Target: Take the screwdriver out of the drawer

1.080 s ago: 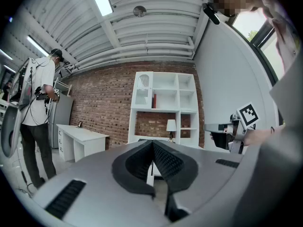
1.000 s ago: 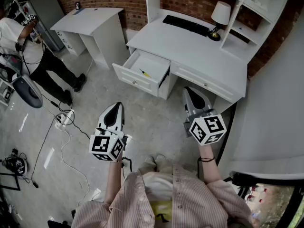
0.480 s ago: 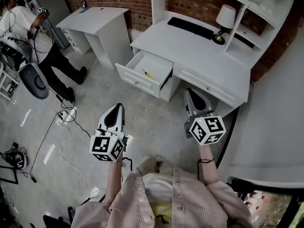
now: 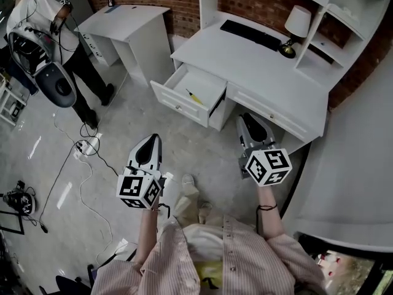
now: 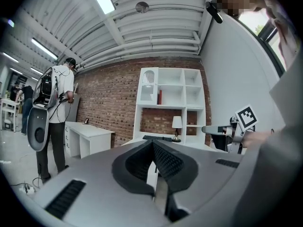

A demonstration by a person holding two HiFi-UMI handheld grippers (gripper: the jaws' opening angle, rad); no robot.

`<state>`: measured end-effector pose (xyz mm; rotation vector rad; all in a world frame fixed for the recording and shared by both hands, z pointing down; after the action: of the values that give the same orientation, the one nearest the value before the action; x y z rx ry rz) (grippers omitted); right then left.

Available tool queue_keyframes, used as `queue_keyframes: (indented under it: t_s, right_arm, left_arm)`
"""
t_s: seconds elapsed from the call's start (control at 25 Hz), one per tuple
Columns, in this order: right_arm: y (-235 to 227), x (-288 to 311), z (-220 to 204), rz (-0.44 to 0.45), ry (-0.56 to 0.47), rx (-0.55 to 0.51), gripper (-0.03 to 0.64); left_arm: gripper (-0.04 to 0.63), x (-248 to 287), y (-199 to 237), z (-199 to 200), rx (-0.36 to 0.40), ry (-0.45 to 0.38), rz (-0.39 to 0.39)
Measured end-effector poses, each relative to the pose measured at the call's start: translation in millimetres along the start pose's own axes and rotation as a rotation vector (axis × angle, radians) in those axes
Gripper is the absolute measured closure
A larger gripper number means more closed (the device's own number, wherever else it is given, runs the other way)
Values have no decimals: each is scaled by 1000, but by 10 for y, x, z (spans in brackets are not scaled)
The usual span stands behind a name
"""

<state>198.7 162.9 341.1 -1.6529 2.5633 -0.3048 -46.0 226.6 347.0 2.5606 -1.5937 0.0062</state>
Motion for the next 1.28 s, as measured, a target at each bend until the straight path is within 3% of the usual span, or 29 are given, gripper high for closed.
queue_keyframes:
  t_s: [0.24,0.44,1.28]
  right_arm:
    - [-391,458,-88,-4,28,21,523]
    - [-154,749,-206,-15,46,12,507]
    - [-71,2632,-541,-37,182,-34,497]
  left_arm:
    - [597,562,121,-70,-7,28,3]
    - [597,556,542,-122,-29,30,-3]
    - [597,1826,2030,-201,-90,92,-75]
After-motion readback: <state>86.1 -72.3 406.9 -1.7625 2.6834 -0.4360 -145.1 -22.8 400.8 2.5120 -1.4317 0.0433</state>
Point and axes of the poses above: the fingertips, and each gripper's own axes: x forward along the fingers, y to its left, z out of its top, the point moved 1 cm from there along -x, backward along the fingers, and after that the axes turned 8 degrees about -z, right-handed, at the moved point
